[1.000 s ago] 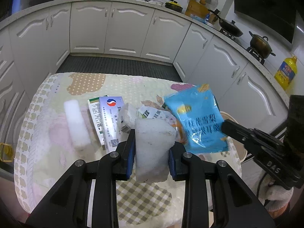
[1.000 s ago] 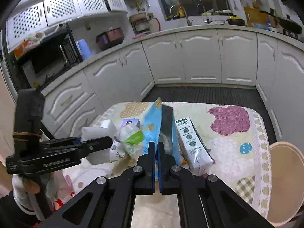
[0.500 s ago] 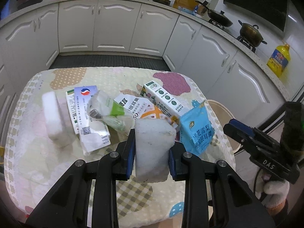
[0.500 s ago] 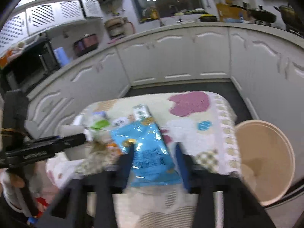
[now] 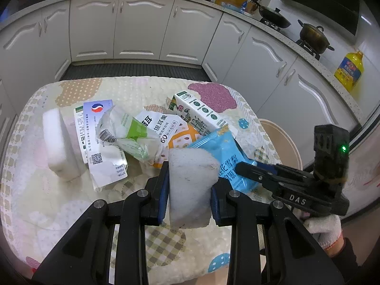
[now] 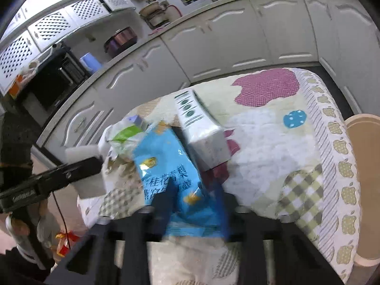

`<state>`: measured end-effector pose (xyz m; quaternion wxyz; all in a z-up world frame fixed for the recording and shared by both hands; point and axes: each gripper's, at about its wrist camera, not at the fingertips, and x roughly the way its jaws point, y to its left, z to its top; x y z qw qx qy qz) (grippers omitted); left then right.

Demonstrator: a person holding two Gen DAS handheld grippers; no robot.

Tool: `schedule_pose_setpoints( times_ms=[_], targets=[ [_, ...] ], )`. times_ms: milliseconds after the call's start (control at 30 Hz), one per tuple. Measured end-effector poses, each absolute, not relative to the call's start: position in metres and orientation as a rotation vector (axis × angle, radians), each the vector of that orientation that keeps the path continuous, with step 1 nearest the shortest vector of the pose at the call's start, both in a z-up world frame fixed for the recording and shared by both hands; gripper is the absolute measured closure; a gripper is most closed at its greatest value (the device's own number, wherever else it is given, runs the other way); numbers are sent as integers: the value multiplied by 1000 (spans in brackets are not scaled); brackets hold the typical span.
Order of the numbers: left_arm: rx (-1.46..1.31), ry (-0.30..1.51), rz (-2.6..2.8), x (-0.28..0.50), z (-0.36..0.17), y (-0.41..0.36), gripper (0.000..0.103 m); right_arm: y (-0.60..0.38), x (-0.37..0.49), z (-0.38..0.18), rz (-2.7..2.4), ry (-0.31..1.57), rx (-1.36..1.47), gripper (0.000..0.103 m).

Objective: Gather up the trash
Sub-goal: 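Lift the blue packet and white sponge and carry both over the beige bin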

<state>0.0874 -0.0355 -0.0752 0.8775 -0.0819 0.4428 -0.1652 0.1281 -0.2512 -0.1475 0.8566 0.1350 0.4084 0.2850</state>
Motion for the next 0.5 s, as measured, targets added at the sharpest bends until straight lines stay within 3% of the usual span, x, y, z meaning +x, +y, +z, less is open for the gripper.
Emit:
schedule_pose_setpoints(
  times_ms=[167,500],
  targets=[
    [-174,926,-355,85,-76,-37,76,-250,105,-132,567,814,231,96],
    [-158,905,-390,78,-65,-54,76,-265,68,-87,494,699,199,100]
  ],
)
